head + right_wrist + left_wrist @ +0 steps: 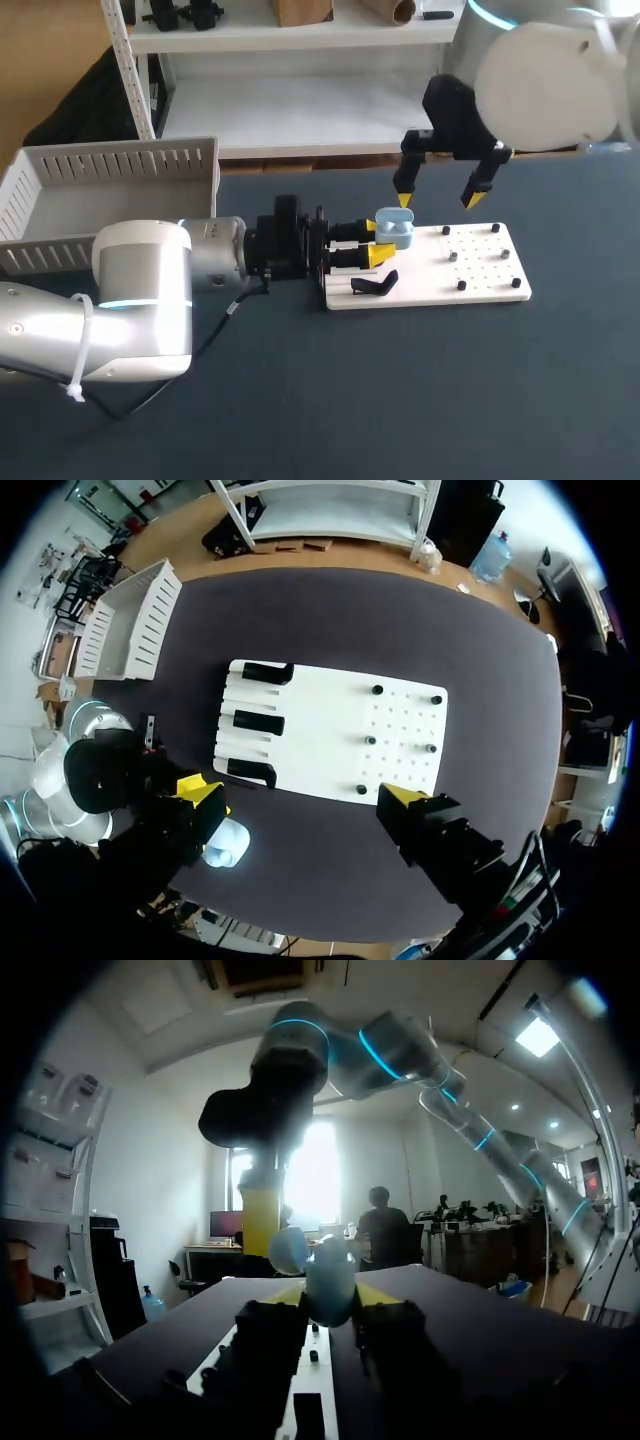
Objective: Pick up each earbud case from the left stands, insert the matching earbuds, close the lid, and place the case in the box.
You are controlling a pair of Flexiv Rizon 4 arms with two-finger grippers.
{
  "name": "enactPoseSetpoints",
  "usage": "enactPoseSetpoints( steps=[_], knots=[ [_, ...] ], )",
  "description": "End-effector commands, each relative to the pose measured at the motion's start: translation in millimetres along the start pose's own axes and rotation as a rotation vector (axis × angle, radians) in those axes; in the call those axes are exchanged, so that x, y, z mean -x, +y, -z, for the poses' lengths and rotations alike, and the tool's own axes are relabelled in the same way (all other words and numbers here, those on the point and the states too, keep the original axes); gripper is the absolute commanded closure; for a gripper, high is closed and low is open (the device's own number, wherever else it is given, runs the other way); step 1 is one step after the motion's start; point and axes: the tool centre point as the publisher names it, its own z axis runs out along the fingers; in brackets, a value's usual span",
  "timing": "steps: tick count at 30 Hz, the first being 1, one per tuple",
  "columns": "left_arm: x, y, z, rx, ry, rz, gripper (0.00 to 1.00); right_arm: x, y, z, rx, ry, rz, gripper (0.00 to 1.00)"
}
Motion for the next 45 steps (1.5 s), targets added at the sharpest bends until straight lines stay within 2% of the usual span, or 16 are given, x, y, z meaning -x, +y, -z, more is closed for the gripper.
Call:
enactPoseSetpoints(
  steps=[1,11,18,27,39,43,45],
  knots=[
    [-1.1,-0.1,0.4,0.0,-0.004,-0.002,1.0,4.2,3.6,-4.3,-0.005,0.018,0.002,0.0],
    [-1.1,-0.1,0.4,0.0,-0.004,-0.002,1.0,-16.0,2.1,4.1,-0.011,0.049,0.02,0.0],
    [-1.1,-0.1,0.4,0.0,-0.004,-0.002,1.0,-14.3,-4.0,10.5,-0.003,0.032,0.011,0.0],
    [-1.1,-0.1,0.4,0.0,-0.004,-0.002,1.0,-23.0,0.3,3.6,0.004,0.069,0.039,0.0],
    [-1.1,-0.1,0.4,0.0,-0.004,-0.002,1.0,-4.2,-10.2,45.0,0.062,-0.122,0.013,0.0],
    [-1.1,-0.1,0.4,0.0,-0.004,-0.002,1.0,-6.9,-14.2,55.4,0.12,-0.148,0.072,0.0],
    [12.0,2.2,18.9,0.009,-0.001,0.003,1.0,-10.5,-17.2,59.0,0.138,-0.163,0.089,0.0]
  ],
)
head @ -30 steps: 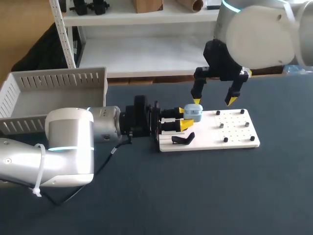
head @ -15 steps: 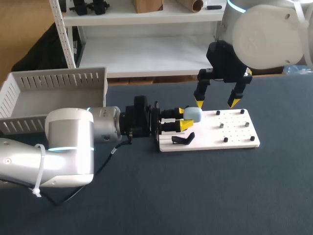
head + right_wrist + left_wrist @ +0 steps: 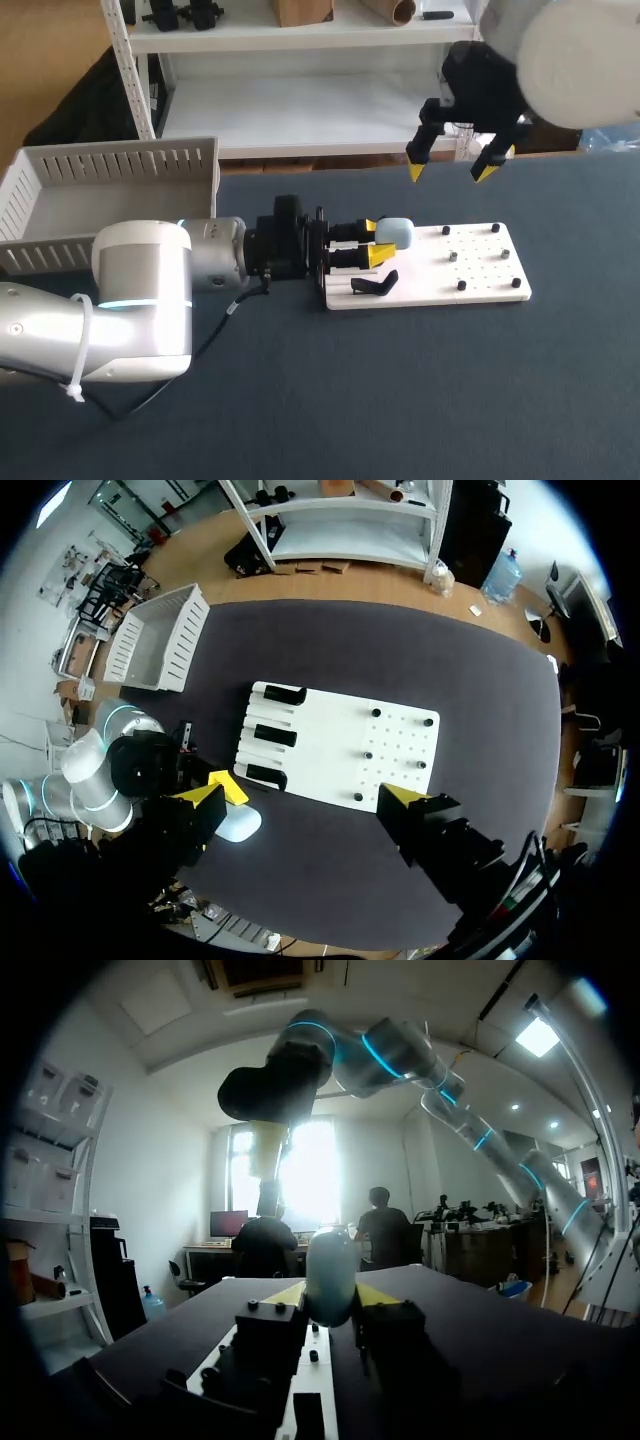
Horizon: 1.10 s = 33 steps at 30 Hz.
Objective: Pick up each earbud case from the left stands, insert the matching earbuds, close the lid, and place the case in the box.
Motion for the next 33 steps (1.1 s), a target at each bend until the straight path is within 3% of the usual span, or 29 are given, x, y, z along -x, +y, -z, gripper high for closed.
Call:
enactPoseSetpoints(
  steps=[1,7,16,23,28,33],
  knots=[
    [21.4,2.3,27.5,0.014,0.014,-0.013,1.0,-16.7,-11.3,11.6,0.044,-0.068,0.017,0.0],
    [80.1,2.0,90.7,0.101,0.127,-0.083,1.0,-20.4,-16.4,15.5,0.055,-0.081,0.005,0.0],
    [116.2,12.2,172.6,0.278,0.336,-0.117,1.0,-20.4,-16.4,15.5,0.055,-0.081,0.005,0.0],
    [102.7,43.6,233.1,0.427,0.526,-0.009,1.0,-20.4,-16.4,15.5,0.055,-0.081,0.005,0.0],
    [87.0,74.4,271.1,0.518,0.481,0.087,1.0,-20.4,-16.4,15.5,0.055,-0.081,0.005,0.0],
    [68.0,104.0,299.8,0.591,0.506,0.166,1.0,-20.4,-16.4,15.5,0.055,-0.081,0.005,0.0]
  ],
)
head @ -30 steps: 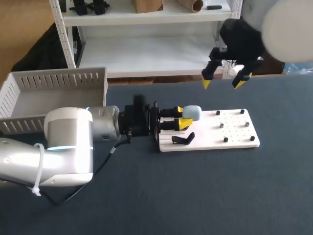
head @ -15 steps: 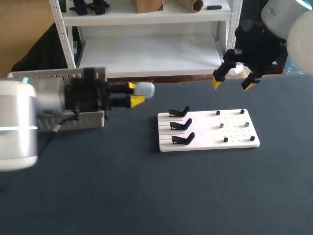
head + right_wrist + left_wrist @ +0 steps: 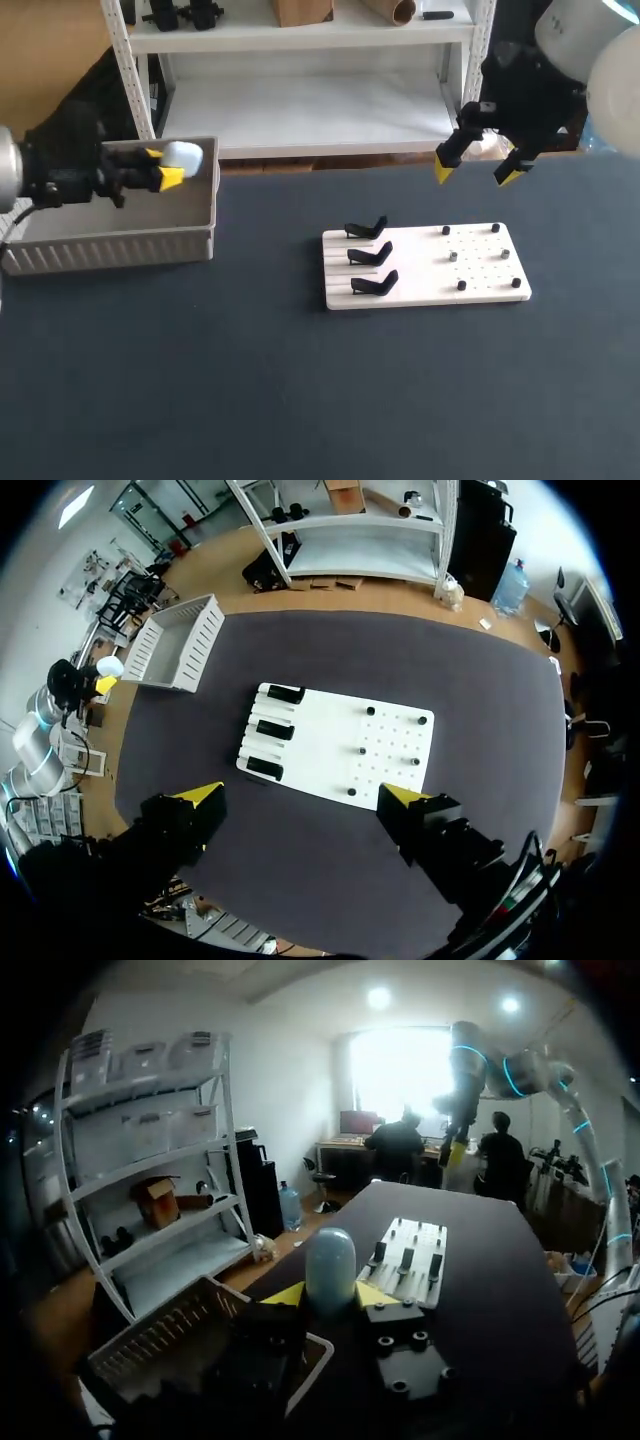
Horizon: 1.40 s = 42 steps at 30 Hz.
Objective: Pick up each earbud case from the left stands, insert the matching earbuds, close the lid, and place the case in the box.
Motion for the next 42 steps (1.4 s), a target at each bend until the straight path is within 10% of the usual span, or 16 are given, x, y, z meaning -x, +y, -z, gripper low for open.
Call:
enactPoseSetpoints(
  steps=[1,14,23,24,25,26,42],
  knots=[
    [-15.1,30.0,-11.2,0.008,0.013,0.045,1.0,-1.4,0.0,0.4,0.0,-0.003,0.0,0.0],
    [-52.1,94.6,-10.9,0.081,0.063,0.184,1.0,-1.4,0.0,0.4,0.0,-0.003,0.0,0.0],
    [-62.2,105.5,-6.9,0.093,0.087,0.218,1.0,-1.4,0.0,0.4,0.0,-0.003,0.0,0.0],
    [-62.7,105.5,-6.7,0.094,0.092,0.218,0.68,-1.4,0.0,0.4,0.0,-0.003,0.0,0.0],
    [-63.1,105.3,-6.3,0.097,0.095,0.219,0.17,-1.4,0.0,0.4,0.0,-0.003,0.0,0.0],
    [-63.2,104.8,-5.4,0.099,0.096,0.217,0.0,-1.4,0.0,0.4,0.0,-0.003,0.0,0.0],
    [-9.7,49.5,-3.9,0.019,0.006,0.012,0.0,-1.4,0.0,0.4,0.0,-0.003,0.0,0.0]
  ],
)
